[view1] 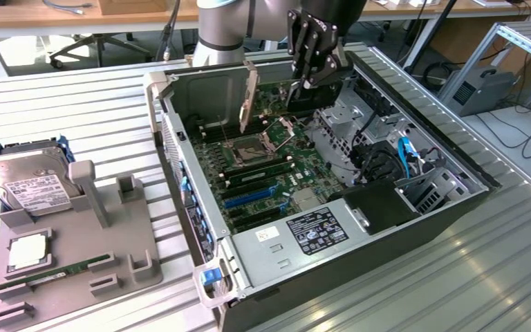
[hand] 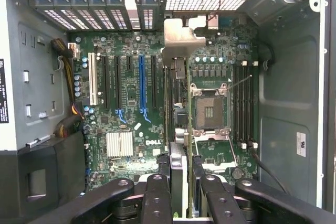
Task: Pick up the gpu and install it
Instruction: 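Insert the gpu into the slot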
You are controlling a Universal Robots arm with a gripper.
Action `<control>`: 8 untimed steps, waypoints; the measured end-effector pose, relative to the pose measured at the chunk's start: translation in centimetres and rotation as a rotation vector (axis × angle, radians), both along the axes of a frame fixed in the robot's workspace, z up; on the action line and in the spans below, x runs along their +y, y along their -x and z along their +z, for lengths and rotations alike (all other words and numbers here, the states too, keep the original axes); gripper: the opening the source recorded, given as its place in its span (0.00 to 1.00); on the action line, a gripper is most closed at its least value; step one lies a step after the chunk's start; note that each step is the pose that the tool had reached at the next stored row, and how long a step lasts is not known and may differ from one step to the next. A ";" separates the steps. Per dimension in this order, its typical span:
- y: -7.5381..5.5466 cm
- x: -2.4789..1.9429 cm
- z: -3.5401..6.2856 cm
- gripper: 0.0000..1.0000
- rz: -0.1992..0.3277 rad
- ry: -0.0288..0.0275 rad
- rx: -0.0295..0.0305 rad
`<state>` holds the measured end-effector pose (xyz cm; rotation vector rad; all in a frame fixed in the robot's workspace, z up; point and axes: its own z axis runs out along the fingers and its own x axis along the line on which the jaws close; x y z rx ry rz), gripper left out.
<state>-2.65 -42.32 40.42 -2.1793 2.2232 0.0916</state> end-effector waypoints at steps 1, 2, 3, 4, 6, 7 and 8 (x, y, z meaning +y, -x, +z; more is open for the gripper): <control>0.0 -0.02 -0.01 0.27 0.000 -0.0001 0.0000; 0.0 -0.05 -0.01 0.27 0.000 -0.0001 0.0000; 0.0 -0.06 -0.01 0.27 0.000 0.0000 0.0000; 0.0 -0.08 -0.02 0.27 0.000 -0.0001 0.0000; 0.1 -0.13 -0.02 0.27 0.000 0.0000 0.0000; 0.1 -0.15 -0.02 0.27 0.000 0.0000 0.0000; 0.1 -0.17 -0.03 0.27 0.000 -0.0001 -0.0001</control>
